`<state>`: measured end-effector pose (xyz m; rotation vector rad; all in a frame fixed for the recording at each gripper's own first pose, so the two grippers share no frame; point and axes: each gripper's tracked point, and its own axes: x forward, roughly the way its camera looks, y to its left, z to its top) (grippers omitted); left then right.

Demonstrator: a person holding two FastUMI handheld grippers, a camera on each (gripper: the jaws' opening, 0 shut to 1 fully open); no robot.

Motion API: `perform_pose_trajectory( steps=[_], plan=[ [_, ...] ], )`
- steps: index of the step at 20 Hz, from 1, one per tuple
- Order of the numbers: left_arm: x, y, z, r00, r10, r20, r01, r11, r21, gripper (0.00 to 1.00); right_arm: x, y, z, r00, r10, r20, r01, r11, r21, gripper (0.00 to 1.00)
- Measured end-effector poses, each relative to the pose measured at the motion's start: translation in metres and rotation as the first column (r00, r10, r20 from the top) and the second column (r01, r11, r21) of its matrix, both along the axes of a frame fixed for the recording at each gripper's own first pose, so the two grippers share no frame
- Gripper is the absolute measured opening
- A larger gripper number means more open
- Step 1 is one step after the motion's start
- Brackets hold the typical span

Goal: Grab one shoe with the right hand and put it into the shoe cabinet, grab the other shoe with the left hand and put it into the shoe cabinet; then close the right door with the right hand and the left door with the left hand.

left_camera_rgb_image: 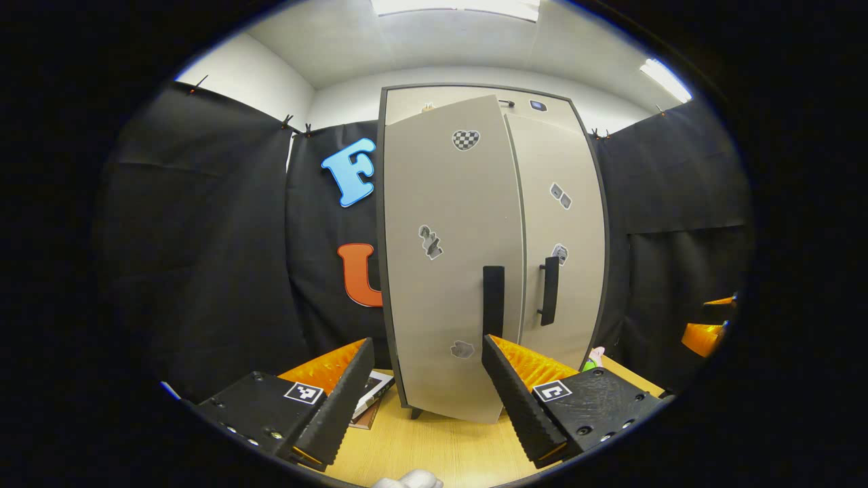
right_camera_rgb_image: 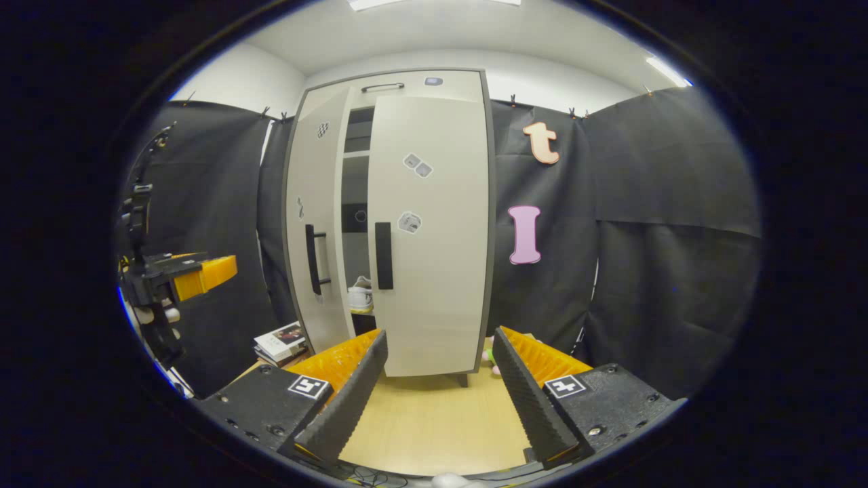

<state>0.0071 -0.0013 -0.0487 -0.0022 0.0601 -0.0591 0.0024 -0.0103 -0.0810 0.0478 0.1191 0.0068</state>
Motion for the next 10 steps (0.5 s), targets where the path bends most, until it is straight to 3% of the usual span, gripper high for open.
perform_pose_trajectory(
  steps=[2,10],
  plan=[
    [-0.016,0.0,0.003,1.0,0.008,0.01,-0.008,1.0,-0.007,0.96,-0.003,0.0,0.003,1.0,-0.006,0.008,0.006,1.0,-0.001,1.0],
    [-0.066,0.007,-0.011,0.999,0.028,-0.032,-0.029,0.999,-0.045,0.96,-0.015,0.014,0.017,0.999,0.005,0.042,-0.005,1.0,0.0,1.0]
  ],
)
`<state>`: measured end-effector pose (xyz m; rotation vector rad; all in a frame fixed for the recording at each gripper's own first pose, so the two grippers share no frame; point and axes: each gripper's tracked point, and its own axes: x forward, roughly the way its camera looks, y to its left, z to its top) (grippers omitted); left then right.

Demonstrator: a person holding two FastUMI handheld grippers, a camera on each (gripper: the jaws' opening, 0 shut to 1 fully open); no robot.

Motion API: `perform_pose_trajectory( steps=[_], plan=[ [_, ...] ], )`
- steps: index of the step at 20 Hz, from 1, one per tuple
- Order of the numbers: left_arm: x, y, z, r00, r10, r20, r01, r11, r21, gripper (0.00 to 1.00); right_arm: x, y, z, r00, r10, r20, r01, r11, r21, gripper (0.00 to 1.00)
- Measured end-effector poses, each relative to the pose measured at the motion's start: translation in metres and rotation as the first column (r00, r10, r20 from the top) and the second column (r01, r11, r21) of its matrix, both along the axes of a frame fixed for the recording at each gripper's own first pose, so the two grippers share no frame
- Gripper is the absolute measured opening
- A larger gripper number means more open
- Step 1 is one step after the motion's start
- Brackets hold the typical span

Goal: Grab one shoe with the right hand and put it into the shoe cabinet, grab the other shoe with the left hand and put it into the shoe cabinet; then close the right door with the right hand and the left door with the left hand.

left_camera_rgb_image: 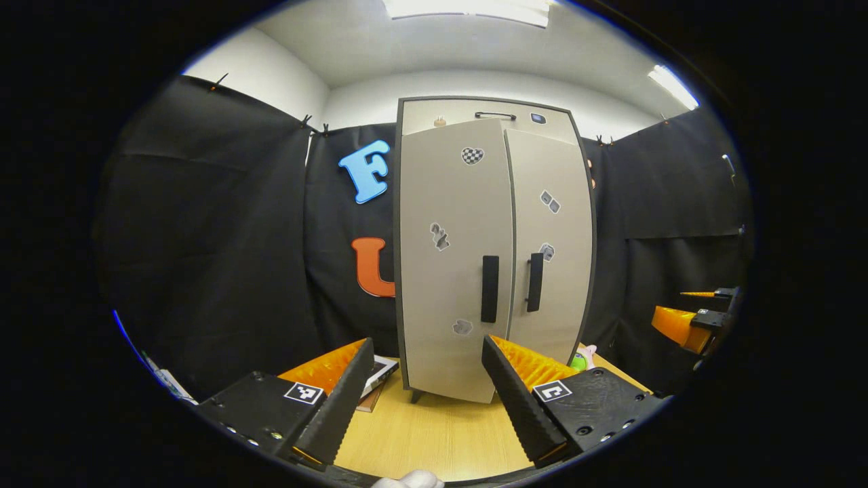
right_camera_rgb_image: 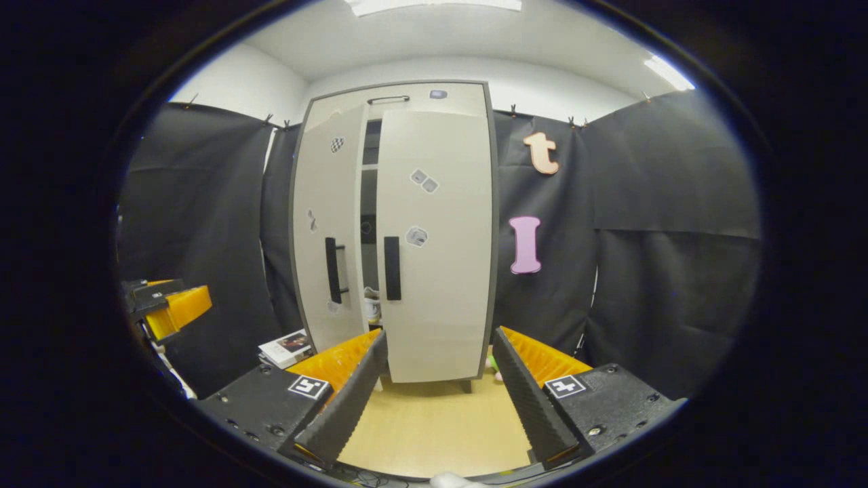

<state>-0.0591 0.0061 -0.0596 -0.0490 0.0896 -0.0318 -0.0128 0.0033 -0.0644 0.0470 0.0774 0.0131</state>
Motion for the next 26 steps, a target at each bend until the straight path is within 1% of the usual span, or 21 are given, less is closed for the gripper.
perform_pose_trajectory(
  steps=[1,2,6,13,26],
  plan=[
    [-0.003,0.003,-0.001,1.0,0.005,-0.002,-0.005,1.0,-0.004,1.0,-0.002,0.001,0.001,1.0,0.0,0.002,0.0,1.0,-0.003,1.0],
    [-0.006,0.006,-0.002,1.0,0.014,-0.004,-0.014,1.0,-0.003,0.96,-0.003,0.002,0.003,1.0,0.001,0.005,-0.001,1.0,-0.006,1.0],
    [-0.013,0.013,-0.001,1.0,0.021,-0.002,-0.021,1.0,-0.002,0.96,-0.01,0.005,0.002,1.0,-0.001,0.005,0.001,1.0,0.0,1.0],
    [-0.021,0.01,0.003,1.0,0.007,0.01,-0.007,1.0,-0.007,0.97,-0.021,0.001,0.006,1.0,-0.022,0.014,0.022,1.0,0.002,1.0],
    [-0.021,0.005,0.006,1.0,-0.009,0.018,0.009,1.0,0.01,0.97,-0.028,-0.001,0.008,0.999,-0.028,0.017,0.028,1.0,0.003,1.0]
  ],
)
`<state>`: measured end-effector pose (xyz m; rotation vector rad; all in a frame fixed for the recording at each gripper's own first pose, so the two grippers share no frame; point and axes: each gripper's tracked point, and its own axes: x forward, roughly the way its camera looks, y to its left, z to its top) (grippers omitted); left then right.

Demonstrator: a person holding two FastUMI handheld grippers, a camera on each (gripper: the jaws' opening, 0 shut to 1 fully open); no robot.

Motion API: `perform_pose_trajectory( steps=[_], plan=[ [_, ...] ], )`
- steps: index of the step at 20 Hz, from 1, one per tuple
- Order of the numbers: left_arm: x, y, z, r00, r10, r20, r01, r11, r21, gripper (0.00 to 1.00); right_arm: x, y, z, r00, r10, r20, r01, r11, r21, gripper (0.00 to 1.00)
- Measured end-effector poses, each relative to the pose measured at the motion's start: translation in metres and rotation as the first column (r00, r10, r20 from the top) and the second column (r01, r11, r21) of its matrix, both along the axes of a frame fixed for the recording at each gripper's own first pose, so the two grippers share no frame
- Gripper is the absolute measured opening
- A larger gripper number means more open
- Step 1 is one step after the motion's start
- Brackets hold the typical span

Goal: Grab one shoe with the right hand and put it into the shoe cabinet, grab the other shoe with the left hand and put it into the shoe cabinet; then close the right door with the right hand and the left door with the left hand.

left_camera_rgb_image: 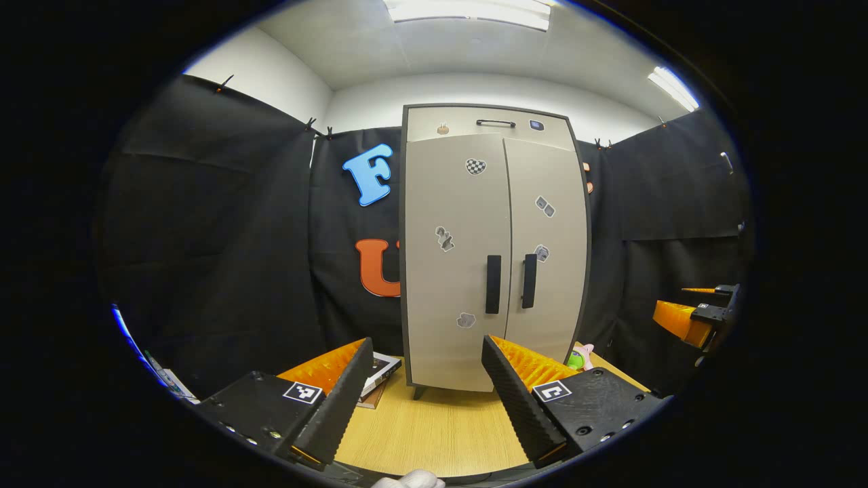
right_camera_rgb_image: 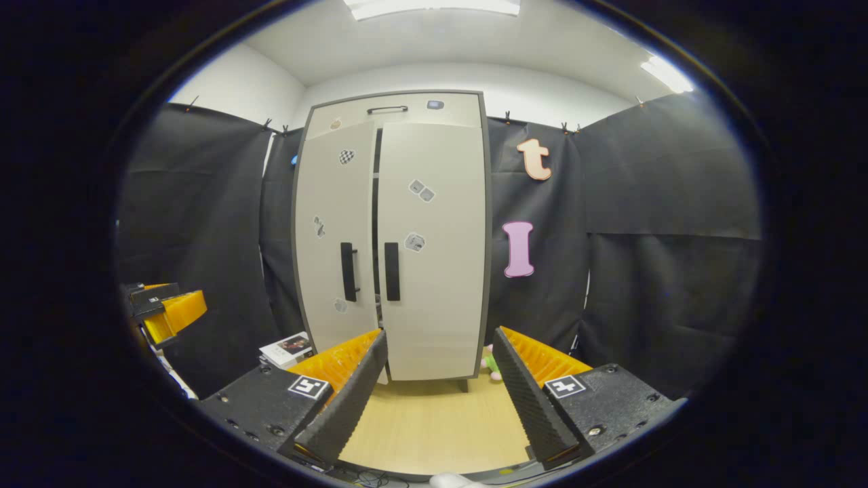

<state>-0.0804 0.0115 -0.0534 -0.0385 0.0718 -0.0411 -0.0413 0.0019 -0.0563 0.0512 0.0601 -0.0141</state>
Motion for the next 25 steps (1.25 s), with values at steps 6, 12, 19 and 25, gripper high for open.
perform_pose_trajectory(
  steps=[6,12,19,25],
  plan=[
    [-0.001,-0.004,0.002,1.0,-0.004,0.002,0.004,1.0,0.002,0.97,-0.001,-0.004,-0.001,1.0,-0.001,-0.003,0.001,1.0,0.002,1.0],
    [-0.001,-0.003,0.001,1.0,-0.002,0.001,0.002,1.0,0.003,0.96,-0.001,-0.003,-0.003,1.0,0.004,-0.008,-0.004,1.0,0.005,1.0],
    [0.0,0.001,-0.001,1.0,0.017,-0.013,-0.017,1.0,-0.015,0.97,0.001,0.0,-0.002,1.0,0.019,-0.005,-0.019,1.0,0.003,1.0],
    [0.002,0.003,-0.006,0.999,0.026,-0.024,-0.026,1.0,-0.007,0.97,0.008,0.006,0.001,0.999,0.036,-0.01,-0.036,0.999,0.001,1.0]
  ],
)
